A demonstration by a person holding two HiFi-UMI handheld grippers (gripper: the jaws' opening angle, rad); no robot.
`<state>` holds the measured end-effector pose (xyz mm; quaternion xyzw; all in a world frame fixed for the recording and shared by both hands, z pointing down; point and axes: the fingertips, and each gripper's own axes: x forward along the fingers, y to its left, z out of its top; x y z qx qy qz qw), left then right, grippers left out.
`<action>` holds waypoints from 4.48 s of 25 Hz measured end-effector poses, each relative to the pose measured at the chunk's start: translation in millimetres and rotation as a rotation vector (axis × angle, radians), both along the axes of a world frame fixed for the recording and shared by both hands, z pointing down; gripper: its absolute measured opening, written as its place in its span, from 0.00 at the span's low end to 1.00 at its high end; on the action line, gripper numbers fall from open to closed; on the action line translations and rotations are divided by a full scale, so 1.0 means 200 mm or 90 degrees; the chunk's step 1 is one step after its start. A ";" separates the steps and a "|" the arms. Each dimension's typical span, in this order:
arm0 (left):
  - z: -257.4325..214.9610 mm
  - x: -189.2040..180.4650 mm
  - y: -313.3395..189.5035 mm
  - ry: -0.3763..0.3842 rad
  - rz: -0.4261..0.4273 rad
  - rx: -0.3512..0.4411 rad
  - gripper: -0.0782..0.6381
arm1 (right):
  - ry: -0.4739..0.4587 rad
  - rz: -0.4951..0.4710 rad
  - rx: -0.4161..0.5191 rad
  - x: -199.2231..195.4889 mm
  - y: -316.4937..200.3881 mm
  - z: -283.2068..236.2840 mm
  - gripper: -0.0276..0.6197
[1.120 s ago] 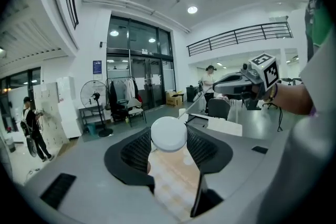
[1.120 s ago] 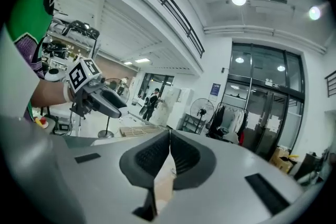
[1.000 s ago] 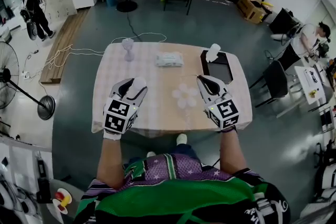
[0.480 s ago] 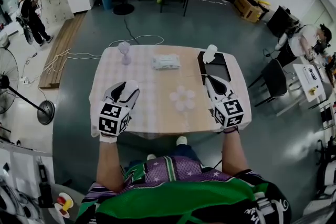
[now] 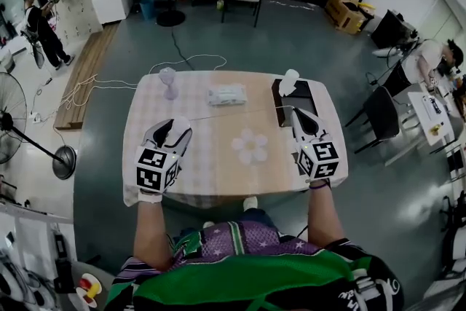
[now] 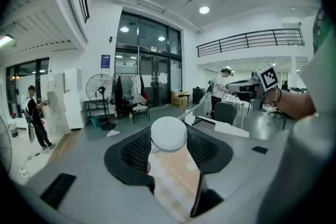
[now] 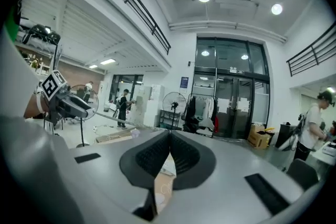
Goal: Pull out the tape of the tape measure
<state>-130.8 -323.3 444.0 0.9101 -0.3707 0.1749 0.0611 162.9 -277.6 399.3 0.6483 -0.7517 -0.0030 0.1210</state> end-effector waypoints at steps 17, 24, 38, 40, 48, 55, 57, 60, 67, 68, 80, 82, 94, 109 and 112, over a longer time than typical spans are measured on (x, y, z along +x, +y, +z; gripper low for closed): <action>0.68 0.49 -0.27 -0.078 0.032 -0.094 0.44 | -0.139 -0.017 -0.152 0.33 -0.25 0.75 0.06; 1.09 0.69 -0.32 -0.109 0.041 -0.144 0.44 | -0.224 0.016 -0.243 0.47 -0.30 1.21 0.06; 1.63 0.83 -0.47 -0.153 -0.035 -0.257 0.44 | -0.265 0.056 -0.364 0.63 -0.38 1.84 0.06; 1.70 0.83 -0.47 -0.168 -0.044 -0.270 0.44 | -0.259 0.052 -0.380 0.64 -0.38 1.89 0.06; 1.87 0.81 -0.43 -0.205 -0.064 -0.327 0.44 | -0.229 0.031 -0.431 0.63 -0.38 2.05 0.06; 1.92 0.81 -0.41 -0.228 -0.070 -0.343 0.44 | -0.202 0.029 -0.454 0.62 -0.34 2.12 0.08; 1.92 0.80 -0.41 -0.226 -0.069 -0.345 0.48 | -0.196 0.025 -0.453 0.62 -0.34 2.11 0.12; 1.90 0.78 -0.41 -0.214 -0.067 -0.345 0.54 | -0.183 0.021 -0.450 0.62 -0.32 2.09 0.19; 1.77 0.68 -0.34 -0.188 -0.060 -0.319 0.54 | -0.191 0.064 -0.424 0.63 -0.19 1.95 0.20; 1.74 0.66 -0.32 -0.184 -0.059 -0.315 0.54 | -0.190 0.067 -0.421 0.62 -0.17 1.92 0.20; 1.44 0.38 -0.14 -0.113 -0.044 -0.246 0.54 | -0.189 0.126 -0.336 0.44 0.08 1.58 0.20; 1.38 0.35 -0.11 -0.094 -0.041 -0.237 0.54 | -0.195 0.140 -0.318 0.41 0.12 1.53 0.20; 1.17 0.18 0.11 -0.030 -0.045 -0.198 0.54 | -0.176 0.130 -0.256 0.25 0.35 1.18 0.20; 0.72 0.30 0.82 0.046 -0.097 -0.134 0.54 | -0.211 0.048 -0.123 0.36 1.01 0.63 0.19; 0.59 0.34 1.03 0.075 -0.099 -0.112 0.54 | -0.200 0.027 -0.087 0.39 1.23 0.49 0.19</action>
